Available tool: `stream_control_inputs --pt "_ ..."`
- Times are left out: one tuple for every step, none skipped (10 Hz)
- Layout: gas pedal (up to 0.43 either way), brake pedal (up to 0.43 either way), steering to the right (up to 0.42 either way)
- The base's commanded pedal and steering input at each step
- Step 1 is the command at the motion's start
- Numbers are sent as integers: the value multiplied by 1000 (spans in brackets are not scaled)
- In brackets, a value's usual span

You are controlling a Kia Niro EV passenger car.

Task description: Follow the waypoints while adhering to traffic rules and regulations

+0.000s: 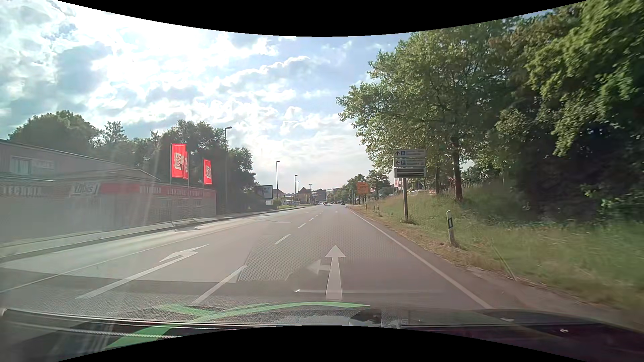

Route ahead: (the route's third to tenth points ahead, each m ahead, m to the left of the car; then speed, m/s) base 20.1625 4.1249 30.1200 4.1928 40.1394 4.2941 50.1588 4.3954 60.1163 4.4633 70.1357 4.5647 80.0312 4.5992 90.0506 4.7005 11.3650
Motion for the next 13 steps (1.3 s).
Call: stream_control_inputs --pt "138 0 -2" --pt "138 0 -2" --pt "138 0 -3" --pt "138 0 -4" --pt "138 0 -3" --pt "138 0 -4" --pt "138 0 -4" --pt "138 0 -4" --pt "138 0 -4" --pt "138 0 -4" --pt "138 0 -4" --pt "138 0 -4" --pt "138 0 -5"
